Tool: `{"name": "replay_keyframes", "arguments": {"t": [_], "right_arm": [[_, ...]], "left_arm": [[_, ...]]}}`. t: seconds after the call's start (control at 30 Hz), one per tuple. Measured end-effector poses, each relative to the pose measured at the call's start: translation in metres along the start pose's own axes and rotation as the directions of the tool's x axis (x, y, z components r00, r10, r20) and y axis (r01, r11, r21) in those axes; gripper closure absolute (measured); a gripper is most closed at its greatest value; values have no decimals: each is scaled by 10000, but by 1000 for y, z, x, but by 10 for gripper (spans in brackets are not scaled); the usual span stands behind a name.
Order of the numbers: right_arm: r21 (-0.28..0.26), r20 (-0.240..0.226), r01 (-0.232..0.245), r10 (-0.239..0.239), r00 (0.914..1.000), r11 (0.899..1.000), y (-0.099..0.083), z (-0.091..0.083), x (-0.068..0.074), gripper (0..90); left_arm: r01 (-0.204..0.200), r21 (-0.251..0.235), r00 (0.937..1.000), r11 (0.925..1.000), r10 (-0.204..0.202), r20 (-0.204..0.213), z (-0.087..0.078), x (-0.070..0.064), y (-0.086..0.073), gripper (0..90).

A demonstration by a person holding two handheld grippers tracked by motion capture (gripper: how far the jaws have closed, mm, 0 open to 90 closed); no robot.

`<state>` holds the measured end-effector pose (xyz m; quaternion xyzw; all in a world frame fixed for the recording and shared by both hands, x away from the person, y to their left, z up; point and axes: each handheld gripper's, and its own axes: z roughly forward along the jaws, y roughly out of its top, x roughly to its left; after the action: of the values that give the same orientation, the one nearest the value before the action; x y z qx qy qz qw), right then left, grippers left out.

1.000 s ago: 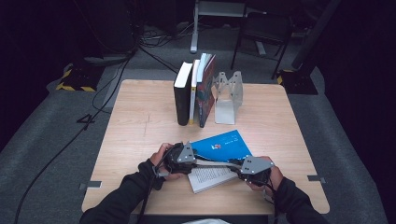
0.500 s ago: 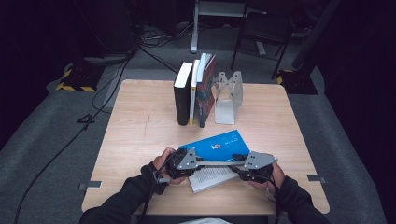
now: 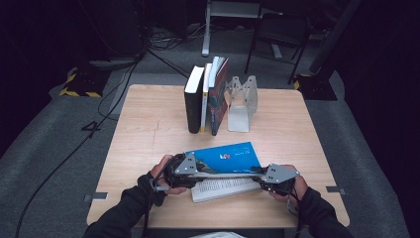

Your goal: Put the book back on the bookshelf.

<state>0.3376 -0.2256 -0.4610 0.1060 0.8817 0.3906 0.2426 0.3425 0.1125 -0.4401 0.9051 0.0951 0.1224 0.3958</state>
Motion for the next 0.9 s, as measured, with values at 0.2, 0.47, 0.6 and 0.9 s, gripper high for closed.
{"name": "replay_keyframes", "arguments": {"t": [0.2,0.47,0.6,0.9], "right_arm": [[-37,-91,34,-35,10000,10000,10,0,7,723],[-431,-933,313,-352,9950,9986,24,7,18,694],[-330,-999,70,-103,9949,9994,18,12,12,613],[-387,-693,372,-398,9968,9986,22,15,14,726]], "left_arm": [[-245,266,9986,9993,258,-471,-1,-17,11,552],[-49,558,9999,9984,55,-122,-5,-4,-7,711],[56,543,10000,9985,-53,-62,-8,1,-14,715],[562,1295,9957,9900,-461,-798,-18,1,-8,589]]}}
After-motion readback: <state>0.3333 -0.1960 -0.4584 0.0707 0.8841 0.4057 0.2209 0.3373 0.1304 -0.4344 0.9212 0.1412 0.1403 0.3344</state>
